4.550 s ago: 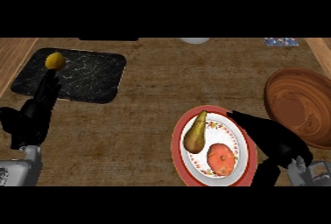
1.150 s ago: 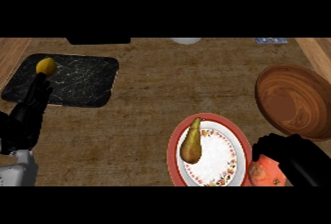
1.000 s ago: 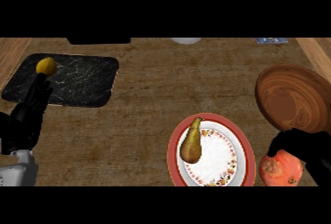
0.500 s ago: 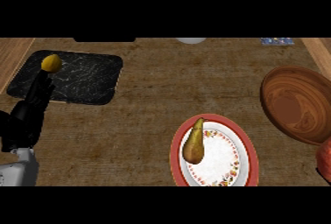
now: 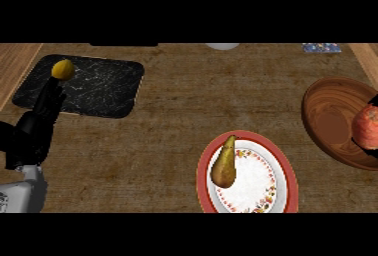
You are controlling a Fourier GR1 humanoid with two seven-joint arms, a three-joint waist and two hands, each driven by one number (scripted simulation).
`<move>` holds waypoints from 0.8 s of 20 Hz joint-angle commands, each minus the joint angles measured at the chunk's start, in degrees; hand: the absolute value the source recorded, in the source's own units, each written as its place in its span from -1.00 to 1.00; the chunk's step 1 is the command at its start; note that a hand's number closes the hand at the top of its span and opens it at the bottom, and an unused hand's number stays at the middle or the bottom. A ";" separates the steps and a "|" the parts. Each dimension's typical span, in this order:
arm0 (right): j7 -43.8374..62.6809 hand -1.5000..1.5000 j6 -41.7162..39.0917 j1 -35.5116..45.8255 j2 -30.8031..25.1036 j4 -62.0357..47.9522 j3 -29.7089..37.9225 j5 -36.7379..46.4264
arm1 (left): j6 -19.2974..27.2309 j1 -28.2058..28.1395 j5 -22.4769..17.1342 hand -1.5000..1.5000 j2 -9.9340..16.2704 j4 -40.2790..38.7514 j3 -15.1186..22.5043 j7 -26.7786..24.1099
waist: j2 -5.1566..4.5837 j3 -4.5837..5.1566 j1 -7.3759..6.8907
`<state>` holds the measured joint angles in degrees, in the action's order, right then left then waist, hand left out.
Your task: Pick the squash from the plate and place it in the bowl
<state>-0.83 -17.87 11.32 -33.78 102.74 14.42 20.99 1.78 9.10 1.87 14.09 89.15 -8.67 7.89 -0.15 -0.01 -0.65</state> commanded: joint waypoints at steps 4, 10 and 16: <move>-12.66 1.00 5.04 11.87 0.31 -24.83 -1.16 5.43 | 0.14 1.03 0.48 0.00 -0.77 -0.89 0.02 0.16 | -0.08 -0.02 -0.20; -16.73 1.00 8.57 21.54 1.91 -39.57 -3.03 9.56 | -0.89 -0.39 0.33 0.00 -0.46 -1.86 -1.13 -2.16 | -0.05 0.00 -0.16; -15.63 -1.00 5.27 22.29 -2.46 -56.54 -5.16 16.12 | -0.93 -0.75 0.34 0.00 -1.45 3.90 1.44 3.29 | -0.30 -0.08 -1.41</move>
<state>-14.31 -11.98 29.73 -35.84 57.24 9.52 35.55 0.94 9.97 2.11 13.68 89.78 -8.65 9.28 -0.49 -0.05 -1.61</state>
